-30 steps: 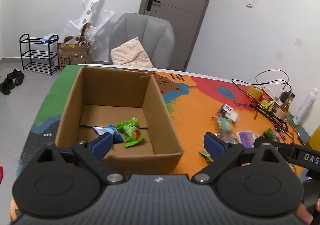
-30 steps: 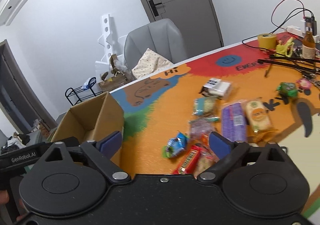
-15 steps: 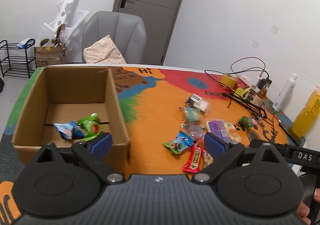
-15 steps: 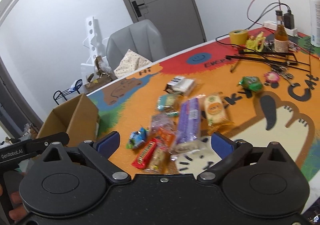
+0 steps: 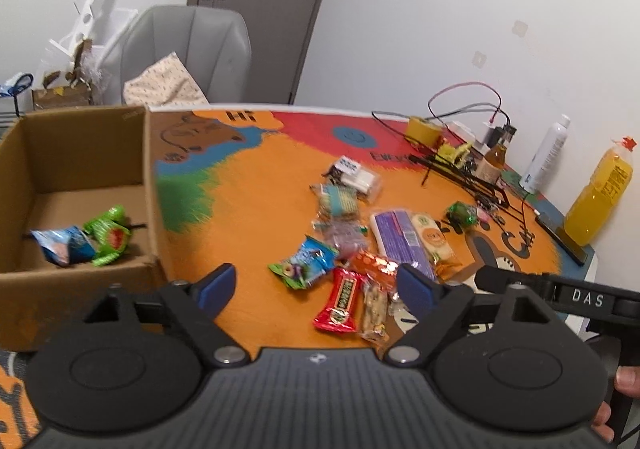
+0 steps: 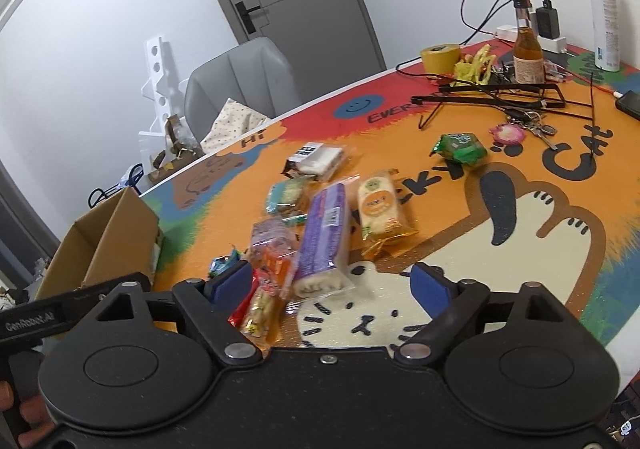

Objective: Organize snacks
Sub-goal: 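Move both open tools back over the snacks on the table, then grasp the red snack bar with the left tool while the right tool grasps the cake packet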

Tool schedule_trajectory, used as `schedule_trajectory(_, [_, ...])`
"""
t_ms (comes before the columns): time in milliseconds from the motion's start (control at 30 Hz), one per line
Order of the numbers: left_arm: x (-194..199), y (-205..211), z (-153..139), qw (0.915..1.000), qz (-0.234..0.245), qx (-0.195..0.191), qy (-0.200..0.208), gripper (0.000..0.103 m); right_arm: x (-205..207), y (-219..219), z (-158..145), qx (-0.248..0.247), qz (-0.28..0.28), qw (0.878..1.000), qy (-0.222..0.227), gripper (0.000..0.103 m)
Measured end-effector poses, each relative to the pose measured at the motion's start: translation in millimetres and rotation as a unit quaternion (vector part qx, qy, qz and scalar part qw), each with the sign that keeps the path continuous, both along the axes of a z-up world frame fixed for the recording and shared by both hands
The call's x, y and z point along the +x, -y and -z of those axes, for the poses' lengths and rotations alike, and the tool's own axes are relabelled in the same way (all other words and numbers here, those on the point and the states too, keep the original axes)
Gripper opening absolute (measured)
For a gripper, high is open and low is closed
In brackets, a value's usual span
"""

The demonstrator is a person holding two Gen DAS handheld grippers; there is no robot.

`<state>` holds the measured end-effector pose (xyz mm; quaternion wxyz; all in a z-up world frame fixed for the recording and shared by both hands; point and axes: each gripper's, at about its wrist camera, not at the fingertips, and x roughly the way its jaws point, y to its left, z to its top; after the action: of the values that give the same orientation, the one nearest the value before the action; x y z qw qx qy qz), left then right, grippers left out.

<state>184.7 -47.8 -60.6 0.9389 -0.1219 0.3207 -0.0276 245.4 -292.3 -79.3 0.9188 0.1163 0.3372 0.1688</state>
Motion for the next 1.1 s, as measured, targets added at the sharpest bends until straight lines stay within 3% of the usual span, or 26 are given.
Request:
schedule_trajectory(200, [16,5,16,0.9997,0.007,-0.008,-0.021,0.066,13,6,8,-0.006,0.010,1.000,-0.005,0.071])
schedule_trajectory(633, [53,23,51,0.9976,0.018,-0.007,-0.066,0.040,42,7,24,-0.020,0.014,1.000,-0.013,0.065])
schedule_trajectory(733, [60,26,60,0.9969,0.019,-0.002,-0.077,0.031,50,6,28,-0.021,0.015,1.000,-0.016,0.065])
schedule_trajectory(800, [63,27,62,0.9972,0.019,0.004,-0.072,0.019,55,5,31,-0.022,0.016,0.999,-0.017,0.065])
schedule_trajectory(1100, [77,16,60,0.9977,0.002,0.005,-0.068,0.018,78,-5,39,-0.037,0.013,0.999,-0.018,0.066])
